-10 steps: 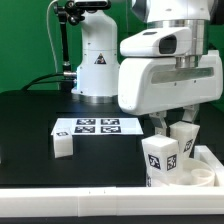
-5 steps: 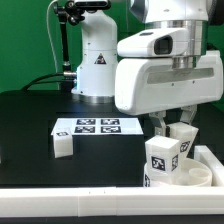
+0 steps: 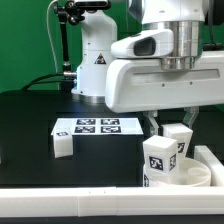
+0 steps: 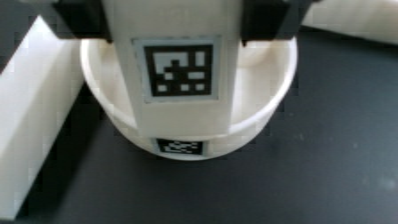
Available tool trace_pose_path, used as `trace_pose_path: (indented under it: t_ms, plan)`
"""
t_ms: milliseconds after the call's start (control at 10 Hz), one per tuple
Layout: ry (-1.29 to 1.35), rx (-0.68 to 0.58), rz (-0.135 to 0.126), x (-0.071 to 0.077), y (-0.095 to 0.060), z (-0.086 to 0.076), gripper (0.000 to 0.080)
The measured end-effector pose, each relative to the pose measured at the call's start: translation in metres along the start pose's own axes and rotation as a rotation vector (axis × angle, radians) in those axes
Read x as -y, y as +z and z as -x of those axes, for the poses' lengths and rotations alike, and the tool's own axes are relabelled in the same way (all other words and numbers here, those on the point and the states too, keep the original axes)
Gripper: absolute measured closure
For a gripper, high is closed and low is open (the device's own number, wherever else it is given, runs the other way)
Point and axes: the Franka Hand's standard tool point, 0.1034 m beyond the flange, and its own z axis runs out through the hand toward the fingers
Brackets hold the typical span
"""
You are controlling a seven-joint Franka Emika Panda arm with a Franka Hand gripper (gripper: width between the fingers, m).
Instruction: Assemble stool
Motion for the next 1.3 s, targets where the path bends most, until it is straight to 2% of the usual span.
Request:
trace_pose_path:
  t_ms: [200,700,800,1300]
  plan:
    - [0.231,-0.022,-0.005,0.003,0.0,0.0,0.0459]
    - [0.744,-0.017,-0.037,0.031,0.0,0.0,0.0459]
    - [0.838,-0.014,-0.049,0.033,0.0,0.0,0.0459]
    - [1.109,-0.002,-0.066,0.034,0.0,0.0,0.0459]
